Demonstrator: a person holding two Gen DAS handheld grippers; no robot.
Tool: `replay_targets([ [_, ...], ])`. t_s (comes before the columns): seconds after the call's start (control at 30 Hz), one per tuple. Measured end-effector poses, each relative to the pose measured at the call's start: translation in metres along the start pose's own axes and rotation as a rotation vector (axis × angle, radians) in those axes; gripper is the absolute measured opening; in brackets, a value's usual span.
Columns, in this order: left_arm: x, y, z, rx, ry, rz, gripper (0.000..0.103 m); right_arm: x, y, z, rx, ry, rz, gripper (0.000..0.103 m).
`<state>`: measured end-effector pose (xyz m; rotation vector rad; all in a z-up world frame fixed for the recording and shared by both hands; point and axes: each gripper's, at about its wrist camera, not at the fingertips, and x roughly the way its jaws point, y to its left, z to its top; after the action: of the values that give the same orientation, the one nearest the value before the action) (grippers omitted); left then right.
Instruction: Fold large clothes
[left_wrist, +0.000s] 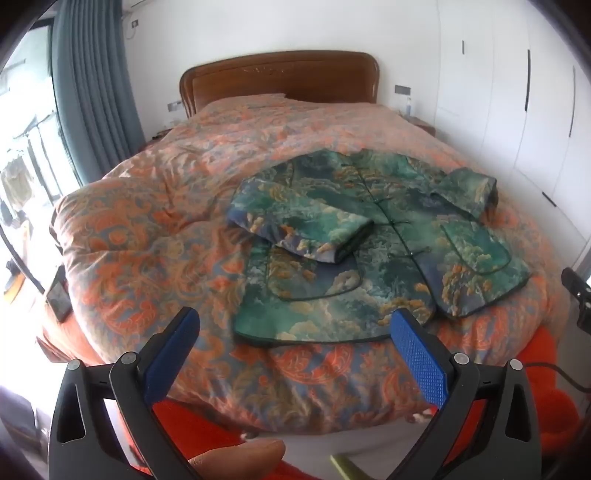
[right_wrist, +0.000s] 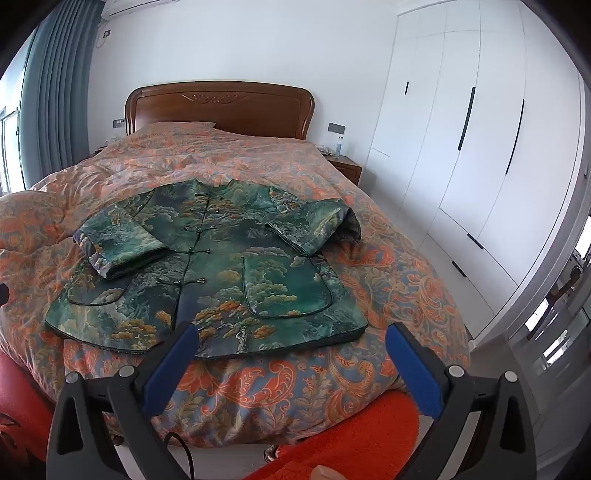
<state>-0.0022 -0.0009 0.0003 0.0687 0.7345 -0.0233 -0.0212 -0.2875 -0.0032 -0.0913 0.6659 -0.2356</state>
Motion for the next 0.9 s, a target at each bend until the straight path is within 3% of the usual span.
replay_targets([
  [0.9,0.0011,-0.0025,-0.0025,0.005,0.02,-0.009,0.103,0.002,-0.0002,-0.0007,-0.002,0.003,0.003,0.103],
])
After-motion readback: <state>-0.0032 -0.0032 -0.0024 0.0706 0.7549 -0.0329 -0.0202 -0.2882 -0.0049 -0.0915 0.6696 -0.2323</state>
